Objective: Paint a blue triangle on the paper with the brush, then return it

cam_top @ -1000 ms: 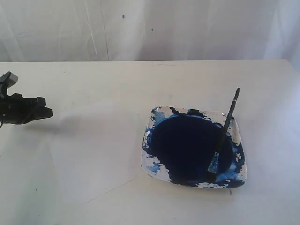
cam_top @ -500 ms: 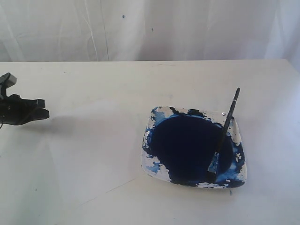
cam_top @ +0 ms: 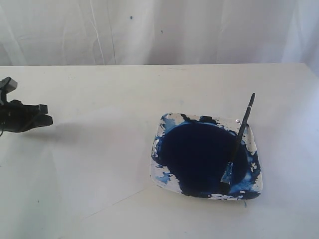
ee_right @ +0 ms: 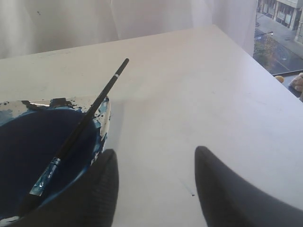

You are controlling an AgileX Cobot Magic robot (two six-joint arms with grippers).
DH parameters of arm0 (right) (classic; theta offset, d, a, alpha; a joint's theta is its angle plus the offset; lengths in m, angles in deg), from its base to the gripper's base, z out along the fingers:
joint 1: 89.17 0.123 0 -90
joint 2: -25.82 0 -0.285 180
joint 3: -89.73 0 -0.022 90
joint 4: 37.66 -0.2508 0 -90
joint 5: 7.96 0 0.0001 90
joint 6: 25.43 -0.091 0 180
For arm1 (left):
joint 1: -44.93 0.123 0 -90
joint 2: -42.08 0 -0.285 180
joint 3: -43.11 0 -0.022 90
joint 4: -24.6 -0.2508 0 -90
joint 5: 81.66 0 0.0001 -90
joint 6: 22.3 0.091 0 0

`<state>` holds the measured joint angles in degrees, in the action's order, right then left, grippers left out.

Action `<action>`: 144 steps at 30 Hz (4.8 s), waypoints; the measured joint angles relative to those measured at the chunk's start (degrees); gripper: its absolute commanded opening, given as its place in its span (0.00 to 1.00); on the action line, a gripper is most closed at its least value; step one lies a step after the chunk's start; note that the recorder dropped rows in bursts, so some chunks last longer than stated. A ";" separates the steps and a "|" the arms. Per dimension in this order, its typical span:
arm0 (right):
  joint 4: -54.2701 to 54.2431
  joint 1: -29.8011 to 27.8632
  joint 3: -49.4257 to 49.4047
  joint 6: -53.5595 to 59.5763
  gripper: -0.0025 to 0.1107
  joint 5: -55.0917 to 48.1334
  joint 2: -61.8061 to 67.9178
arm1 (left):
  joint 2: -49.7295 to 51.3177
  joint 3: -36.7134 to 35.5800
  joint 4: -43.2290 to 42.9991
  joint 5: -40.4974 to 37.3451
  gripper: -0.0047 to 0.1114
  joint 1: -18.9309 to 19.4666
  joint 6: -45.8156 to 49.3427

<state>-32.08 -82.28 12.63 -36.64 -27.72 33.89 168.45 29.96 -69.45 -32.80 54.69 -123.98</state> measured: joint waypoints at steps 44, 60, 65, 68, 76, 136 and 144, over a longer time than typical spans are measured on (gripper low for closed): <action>0.00 0.00 0.00 0.00 0.44 0.00 0.00 | 4.10 4.52 -2.44 9.74 0.04 0.20 -1.45; 0.00 0.00 0.00 0.00 0.44 0.00 0.00 | 4.10 4.52 -4.63 6.28 0.04 0.20 -0.14; 0.00 0.00 0.00 0.00 0.44 0.00 0.00 | 4.10 4.52 -4.63 5.92 0.04 0.20 -0.10; 0.00 0.00 0.00 0.00 0.44 0.00 0.00 | 4.10 4.52 -4.63 5.92 0.04 0.20 0.44; 0.00 0.00 0.00 0.00 0.44 0.00 0.00 | 4.10 4.52 -4.63 5.92 0.04 0.20 1.07; 0.00 0.00 0.00 0.14 0.44 0.00 0.00 | 4.10 4.52 -4.63 5.90 0.04 0.20 1.27; -0.19 0.00 0.00 0.14 0.44 2.18 0.00 | 4.10 4.52 -4.63 5.90 0.04 0.20 1.27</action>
<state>-32.27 -82.28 12.63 -36.49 -25.54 33.89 172.56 34.48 -74.09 -26.90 54.89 -122.71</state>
